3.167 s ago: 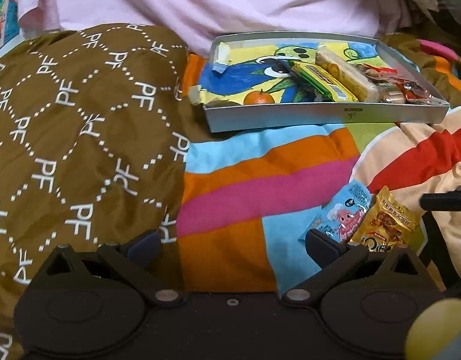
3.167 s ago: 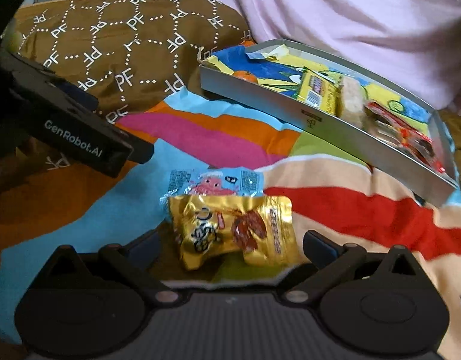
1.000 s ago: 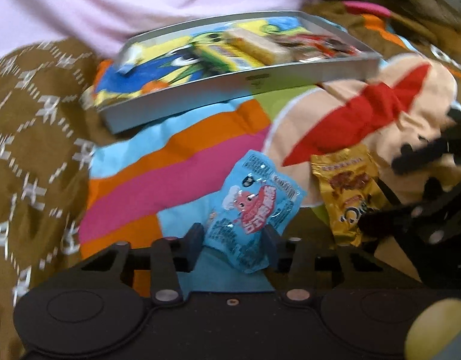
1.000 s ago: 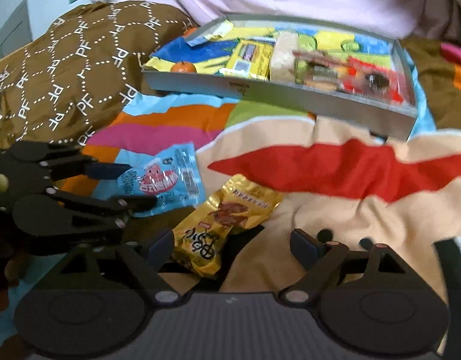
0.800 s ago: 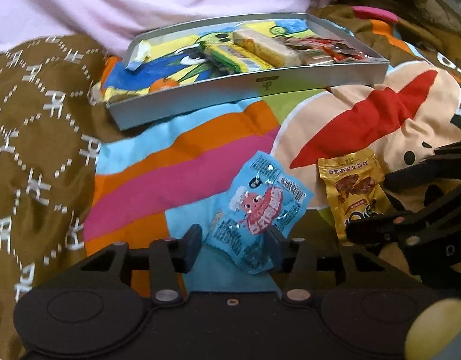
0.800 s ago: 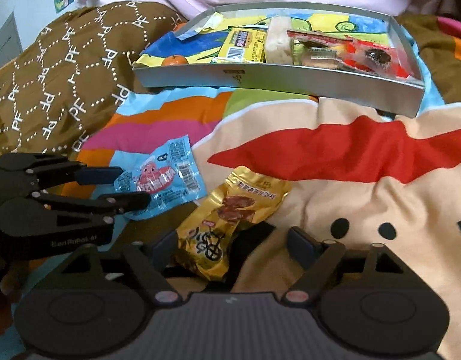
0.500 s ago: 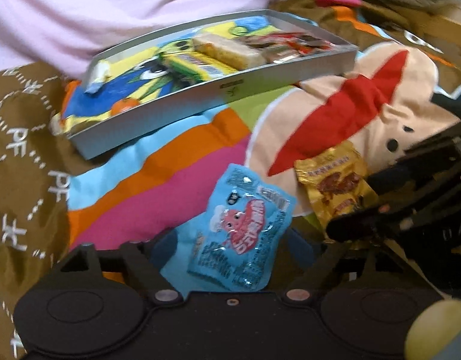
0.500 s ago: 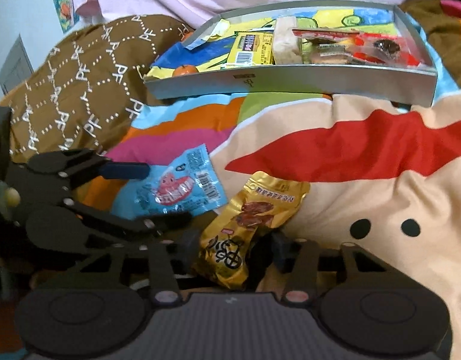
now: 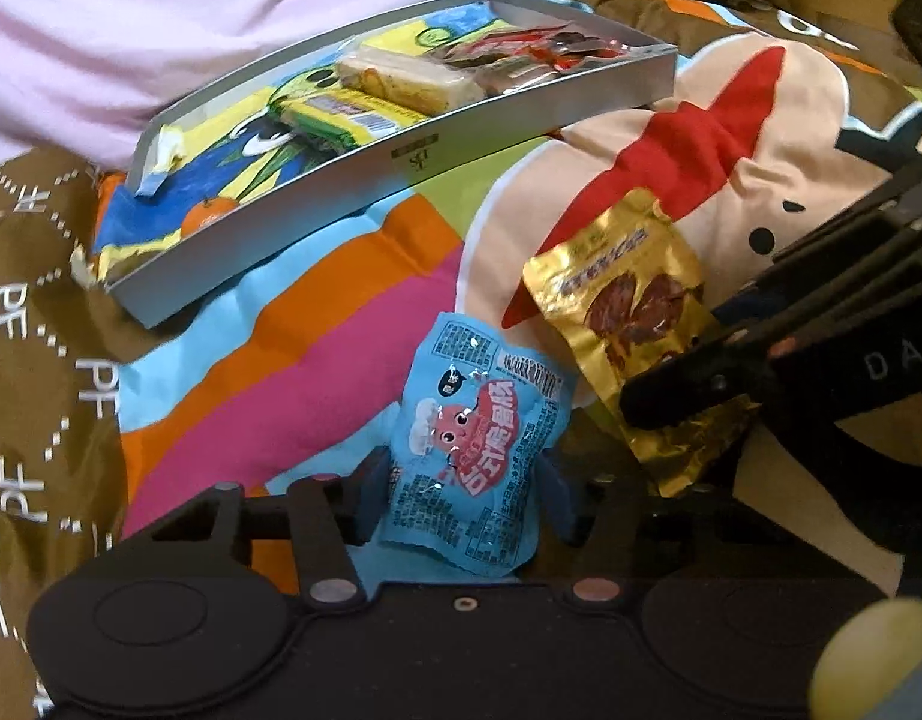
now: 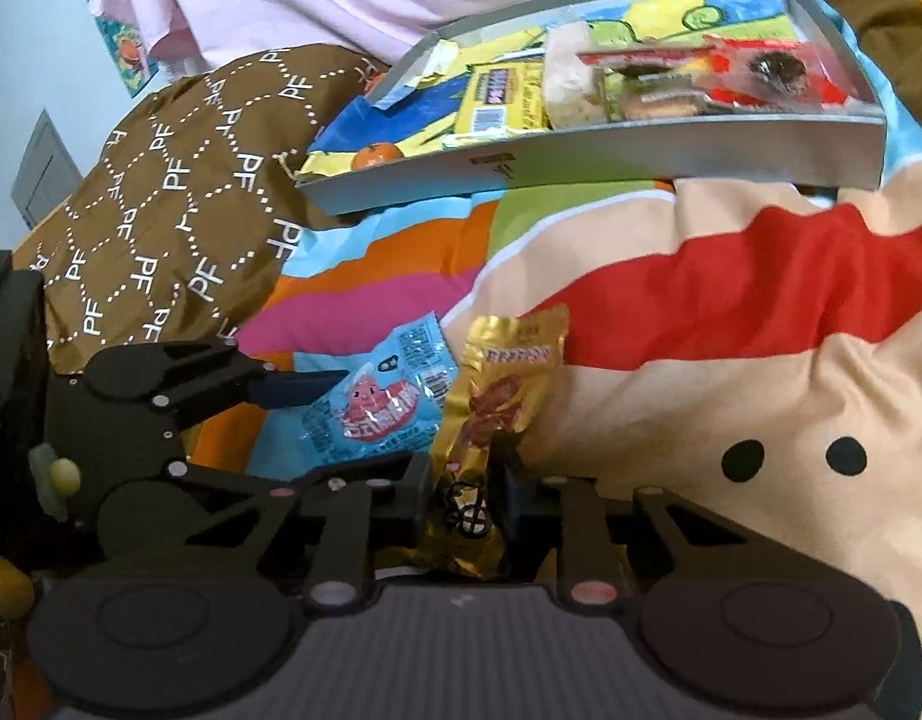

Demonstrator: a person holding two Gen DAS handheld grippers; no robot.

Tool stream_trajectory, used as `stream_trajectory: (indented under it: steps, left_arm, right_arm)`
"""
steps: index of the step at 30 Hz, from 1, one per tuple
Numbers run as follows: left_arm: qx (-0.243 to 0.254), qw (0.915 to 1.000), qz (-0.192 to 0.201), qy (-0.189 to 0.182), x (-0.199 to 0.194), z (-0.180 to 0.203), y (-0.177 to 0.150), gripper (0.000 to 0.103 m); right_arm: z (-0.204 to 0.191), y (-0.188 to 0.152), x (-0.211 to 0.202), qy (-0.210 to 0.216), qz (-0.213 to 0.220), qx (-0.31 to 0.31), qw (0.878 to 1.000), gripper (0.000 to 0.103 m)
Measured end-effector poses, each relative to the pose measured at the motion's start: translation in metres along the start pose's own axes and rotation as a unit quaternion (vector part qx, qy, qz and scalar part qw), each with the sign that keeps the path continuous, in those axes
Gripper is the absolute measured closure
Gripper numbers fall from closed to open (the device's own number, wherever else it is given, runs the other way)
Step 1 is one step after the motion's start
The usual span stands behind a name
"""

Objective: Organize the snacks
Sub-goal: 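Close the right tool on the gold jerky packet while the left grasps the blue packet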

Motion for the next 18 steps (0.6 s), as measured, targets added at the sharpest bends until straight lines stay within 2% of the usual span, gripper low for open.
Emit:
stream_trajectory:
  steps: [8, 13, 18]
  left_arm:
    - [-0.054, 0.9984, -0.014, 0.01, -0.014, 0.0, -0.001, 0.063]
    - [-0.056, 0.9982, -0.017, 0.016, -0.021, 0.003, 0.0, 0.066]
    - [-0.072, 0.9971, -0.018, -0.015, -0.024, 0.0, 0.0, 0.067]
  right_arm:
    - [-0.009, -0.003, -0.015, -0.024, 0.007, -0.033, 0.999, 0.082]
    - [-0.008, -0.003, -0.021, -0.029, 0.014, -0.032, 0.999, 0.082]
    - [-0.002, -0.002, -0.029, -0.032, 0.022, -0.025, 0.999, 0.082]
Point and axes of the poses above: each gripper's, at about its wrist camera, not at the fingertips, and x roughly the way its jaws point, z to its right, y to its top, the point moved 4 cm from there along x, roughly the way its jaws point, and after that the axes turned 13 degrees about -z, right-handed, at the moved point
